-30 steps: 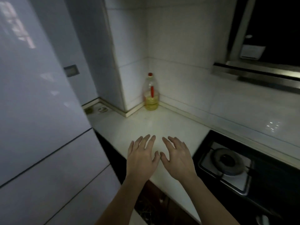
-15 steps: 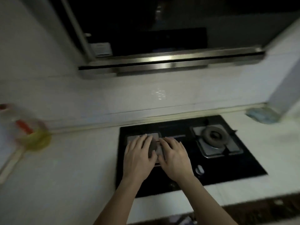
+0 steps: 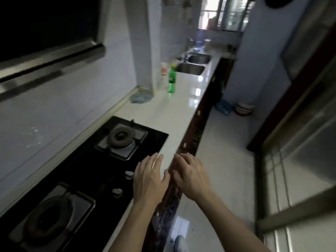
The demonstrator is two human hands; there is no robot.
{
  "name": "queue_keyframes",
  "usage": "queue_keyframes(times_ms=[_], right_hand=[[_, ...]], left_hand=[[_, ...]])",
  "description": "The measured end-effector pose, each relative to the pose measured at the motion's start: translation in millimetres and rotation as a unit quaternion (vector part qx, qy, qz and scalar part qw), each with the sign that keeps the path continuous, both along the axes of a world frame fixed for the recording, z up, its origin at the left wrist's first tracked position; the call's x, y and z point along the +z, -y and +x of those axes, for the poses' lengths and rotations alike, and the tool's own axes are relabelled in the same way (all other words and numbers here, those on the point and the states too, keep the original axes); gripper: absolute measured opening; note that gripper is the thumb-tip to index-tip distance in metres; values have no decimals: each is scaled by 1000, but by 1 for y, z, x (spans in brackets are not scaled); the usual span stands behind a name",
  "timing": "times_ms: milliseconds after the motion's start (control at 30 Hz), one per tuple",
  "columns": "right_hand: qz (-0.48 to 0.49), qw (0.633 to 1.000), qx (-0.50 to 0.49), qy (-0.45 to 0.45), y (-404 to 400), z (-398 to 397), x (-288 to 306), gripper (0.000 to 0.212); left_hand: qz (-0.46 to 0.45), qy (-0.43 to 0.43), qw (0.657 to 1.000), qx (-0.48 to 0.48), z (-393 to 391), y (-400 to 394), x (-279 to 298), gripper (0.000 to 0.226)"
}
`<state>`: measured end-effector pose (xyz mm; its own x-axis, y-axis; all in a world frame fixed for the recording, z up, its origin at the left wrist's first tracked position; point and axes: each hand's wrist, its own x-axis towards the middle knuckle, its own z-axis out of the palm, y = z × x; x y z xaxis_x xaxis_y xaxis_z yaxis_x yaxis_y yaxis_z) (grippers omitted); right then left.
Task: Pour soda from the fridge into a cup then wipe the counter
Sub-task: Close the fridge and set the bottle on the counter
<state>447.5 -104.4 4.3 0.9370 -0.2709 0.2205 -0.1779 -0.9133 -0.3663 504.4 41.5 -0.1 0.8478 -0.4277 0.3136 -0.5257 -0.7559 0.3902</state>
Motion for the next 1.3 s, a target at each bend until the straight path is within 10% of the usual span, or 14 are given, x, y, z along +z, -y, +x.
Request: queue_keyframes(times_ms=[567,1300], right_hand=[[-2,971,-236,29,206,-70,-17,50],[33,981,-189,16,515,82,-32,49]], left_hand=[[26,36,973,-227,0,250,-4,48],[45,17,983,-176,138,542,-11,48]])
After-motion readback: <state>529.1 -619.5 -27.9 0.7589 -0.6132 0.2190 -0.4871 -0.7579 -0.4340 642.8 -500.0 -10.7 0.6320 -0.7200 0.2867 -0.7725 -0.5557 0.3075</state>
